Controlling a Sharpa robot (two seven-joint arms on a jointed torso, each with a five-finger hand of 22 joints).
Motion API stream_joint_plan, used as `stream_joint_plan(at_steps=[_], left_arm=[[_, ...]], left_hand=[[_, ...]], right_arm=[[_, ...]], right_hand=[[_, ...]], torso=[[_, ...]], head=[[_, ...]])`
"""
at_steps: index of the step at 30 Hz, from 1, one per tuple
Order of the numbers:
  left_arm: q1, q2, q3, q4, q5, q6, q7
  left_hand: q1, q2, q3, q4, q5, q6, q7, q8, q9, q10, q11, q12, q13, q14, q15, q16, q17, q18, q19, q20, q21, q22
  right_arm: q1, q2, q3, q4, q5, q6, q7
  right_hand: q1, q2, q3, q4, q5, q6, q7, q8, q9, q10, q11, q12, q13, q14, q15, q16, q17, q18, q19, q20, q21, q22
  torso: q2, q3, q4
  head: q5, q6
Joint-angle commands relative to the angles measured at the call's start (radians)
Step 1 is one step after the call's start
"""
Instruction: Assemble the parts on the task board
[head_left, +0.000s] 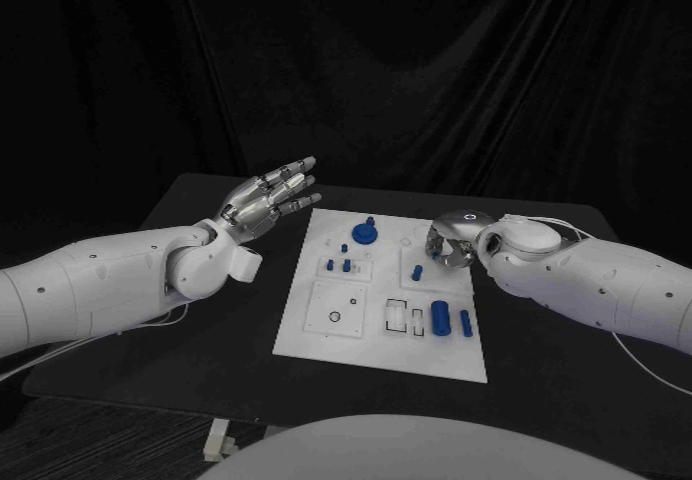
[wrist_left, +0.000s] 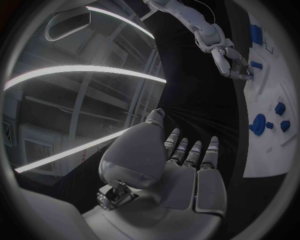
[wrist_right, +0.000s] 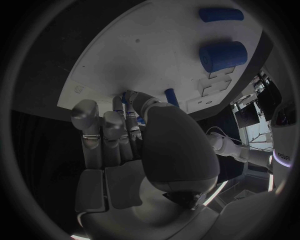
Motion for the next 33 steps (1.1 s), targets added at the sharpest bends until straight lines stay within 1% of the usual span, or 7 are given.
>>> stream_joint_plan(at_steps=[1, 7, 13, 20, 26, 29, 33], left_arm=[[-0.002, 0.003, 0.001, -0.001, 0.002, 0.010, 0.131], [-0.002, 0.005, 0.001, -0.003, 0.002, 0.009, 0.128], [-0.002, 0.006, 0.001, -0.005, 0.002, 0.008, 0.125], [-0.002, 0.007, 0.001, -0.008, 0.002, 0.007, 0.122], [-0.002, 0.008, 0.001, -0.010, 0.002, 0.007, 0.118], [-0.002, 0.009, 0.001, -0.011, 0.002, 0.008, 0.117], [-0.003, 0.009, 0.001, -0.012, 0.002, 0.008, 0.114]], left_hand=[[0.013, -0.004, 0.021, -0.027, 0.025, 0.012, 0.004, -0.004, -0.005, 0.002, 0.015, 0.019, 0.001, 0.004, 0.006, 0.017, 0.011, -0.028, 0.017, 0.001, 0.019, 0.019], [0.015, -0.002, 0.026, -0.035, 0.028, 0.015, 0.006, -0.003, -0.005, 0.003, 0.014, 0.020, 0.001, 0.008, 0.009, 0.022, 0.012, -0.032, 0.023, 0.001, 0.021, 0.023], [0.017, -0.001, 0.030, -0.039, 0.028, 0.016, 0.008, -0.003, -0.005, 0.003, 0.013, 0.020, 0.001, 0.010, 0.011, 0.024, 0.013, -0.035, 0.026, 0.001, 0.022, 0.025], [0.018, 0.001, 0.036, -0.045, 0.028, 0.019, 0.010, -0.003, -0.004, 0.003, 0.013, 0.021, 0.002, 0.012, 0.013, 0.028, 0.014, -0.040, 0.031, 0.001, 0.024, 0.027], [0.019, 0.002, 0.039, -0.049, 0.028, 0.020, 0.012, -0.003, -0.004, 0.003, 0.012, 0.022, 0.002, 0.013, 0.014, 0.030, 0.014, -0.043, 0.033, 0.001, 0.024, 0.028], [0.019, 0.002, 0.039, -0.049, 0.028, 0.020, 0.012, -0.003, -0.004, 0.003, 0.012, 0.022, 0.002, 0.013, 0.014, 0.030, 0.014, -0.043, 0.033, 0.001, 0.024, 0.028], [0.019, 0.002, 0.039, -0.049, 0.028, 0.020, 0.012, -0.003, -0.004, 0.003, 0.012, 0.022, 0.002, 0.013, 0.014, 0.030, 0.014, -0.043, 0.033, 0.001, 0.024, 0.028]], right_arm=[[-0.004, -0.001, 0.000, -0.001, -0.003, -0.006, 0.001], [-0.005, -0.006, 0.000, 0.003, -0.003, -0.028, 0.011], [-0.005, -0.016, 0.000, 0.011, -0.003, -0.055, 0.022], [-0.005, -0.030, 0.000, 0.024, -0.003, -0.079, 0.027], [-0.003, -0.046, 0.000, 0.046, -0.003, -0.092, 0.024], [0.000, -0.053, 0.000, 0.057, -0.003, -0.097, 0.022], [0.008, -0.065, 0.000, 0.077, -0.003, -0.104, 0.016]], right_hand=[[0.020, 0.008, 0.014, -0.012, -0.002, 0.021, 0.002, 0.019, 0.018, 0.037, -0.009, -0.010, -0.002, -0.006, 0.000, -0.012, -0.019, 0.000, 0.003, -0.009, 0.017, 0.127], [0.032, 0.009, 0.009, -0.023, -0.012, 0.043, -0.005, 0.018, 0.018, 0.070, -0.017, -0.019, -0.002, 0.001, -0.008, -0.026, -0.033, 0.001, -0.001, -0.016, 0.011, 0.125], [0.029, 0.012, 0.002, -0.020, -0.023, 0.073, -0.013, 0.019, 0.018, 0.102, -0.027, -0.032, -0.002, 0.020, -0.016, -0.024, -0.025, -0.005, 0.015, -0.023, 0.043, 0.132], [0.029, 0.013, 0.000, -0.020, -0.027, 0.083, -0.017, 0.018, 0.018, 0.114, -0.031, -0.038, -0.002, 0.029, -0.019, -0.020, -0.017, -0.009, 0.026, -0.026, 0.067, 0.138], [0.030, 0.014, -0.001, -0.019, -0.028, 0.090, -0.018, 0.017, 0.017, 0.122, -0.033, -0.042, -0.002, 0.036, -0.021, -0.016, -0.008, -0.013, 0.034, -0.028, 0.086, 0.143], [0.030, 0.014, -0.001, -0.019, -0.028, 0.091, -0.019, 0.017, 0.017, 0.123, -0.033, -0.042, -0.002, 0.037, -0.021, -0.016, -0.008, -0.013, 0.034, -0.028, 0.087, 0.143], [0.028, 0.014, -0.002, -0.018, -0.028, 0.093, -0.019, 0.017, 0.017, 0.125, -0.033, -0.044, -0.002, 0.039, -0.022, -0.015, -0.007, -0.014, 0.036, -0.028, 0.090, 0.144]], torso=[[0.001, -0.0001, 0.0014], [0.002, 0.0000, 0.0023], [0.002, -0.0002, 0.0032], [0.002, -0.0001, 0.0037], [0.001, -0.0002, 0.0037], [0.001, -0.0002, 0.0039], [0.002, -0.0002, 0.0044]], head=[[-0.001, 0.000], [-0.001, 0.000], [-0.001, 0.000], [0.002, 0.000], [0.009, 0.000], [0.009, 0.000], [0.012, 0.000]])
